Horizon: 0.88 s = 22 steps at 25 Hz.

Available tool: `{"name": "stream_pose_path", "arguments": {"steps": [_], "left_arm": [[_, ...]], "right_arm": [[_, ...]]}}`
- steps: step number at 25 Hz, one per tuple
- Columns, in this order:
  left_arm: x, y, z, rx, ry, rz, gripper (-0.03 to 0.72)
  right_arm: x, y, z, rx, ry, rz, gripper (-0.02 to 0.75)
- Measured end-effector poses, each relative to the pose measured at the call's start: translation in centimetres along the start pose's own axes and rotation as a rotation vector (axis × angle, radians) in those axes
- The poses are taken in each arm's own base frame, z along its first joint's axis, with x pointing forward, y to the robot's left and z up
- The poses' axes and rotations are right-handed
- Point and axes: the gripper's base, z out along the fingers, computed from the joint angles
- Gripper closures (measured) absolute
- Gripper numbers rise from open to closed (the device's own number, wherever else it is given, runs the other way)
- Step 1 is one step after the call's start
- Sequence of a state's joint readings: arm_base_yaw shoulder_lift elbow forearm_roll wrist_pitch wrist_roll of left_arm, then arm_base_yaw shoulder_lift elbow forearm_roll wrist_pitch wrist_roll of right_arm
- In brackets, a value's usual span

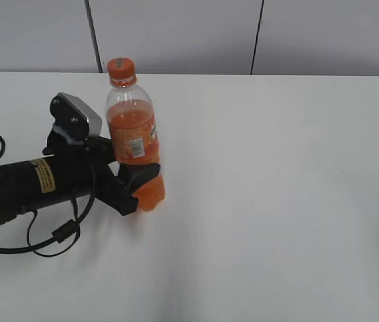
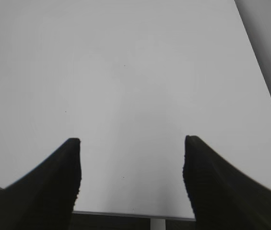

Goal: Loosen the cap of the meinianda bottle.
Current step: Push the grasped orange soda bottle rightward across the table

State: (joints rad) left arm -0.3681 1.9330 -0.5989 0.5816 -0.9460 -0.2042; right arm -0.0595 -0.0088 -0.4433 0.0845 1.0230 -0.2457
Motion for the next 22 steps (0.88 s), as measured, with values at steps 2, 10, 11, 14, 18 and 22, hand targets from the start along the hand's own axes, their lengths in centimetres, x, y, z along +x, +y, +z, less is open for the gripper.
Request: {"name": "stream_pose_path", "arguments": {"steps": [2,10,11,14,18,22], "left_arm": [[-0.1,-0.9,0.3,0.028,0.002,0.009,0.281],[-1.7,-3.7,2.2,0.122,-0.029,0.073,0.281],[-2.0,-4.0,2.5,0.132,-0.032,0.083,0.281],[-2.7,-5.1,3.3,0.164,-0.043,0.110,0.281],[-3.4,-6.1,4.0,0.185,-0.045,0.133,0.281],[-4.0,-6.5,4.7,0.192,-0.053,0.149,0.281]], "right_arm": [[0.0,0.0,0.0,0.000,0.000,0.000,0.237],[0.0,0.0,0.0,0.000,0.000,0.000,0.237],[0.0,0.0,0.0,0.000,0.000,0.000,0.237],[0.0,0.0,0.0,0.000,0.000,0.000,0.237],[0.0,0.0,0.0,0.000,0.000,0.000,0.237],[0.0,0.0,0.0,0.000,0.000,0.000,0.237]]}}
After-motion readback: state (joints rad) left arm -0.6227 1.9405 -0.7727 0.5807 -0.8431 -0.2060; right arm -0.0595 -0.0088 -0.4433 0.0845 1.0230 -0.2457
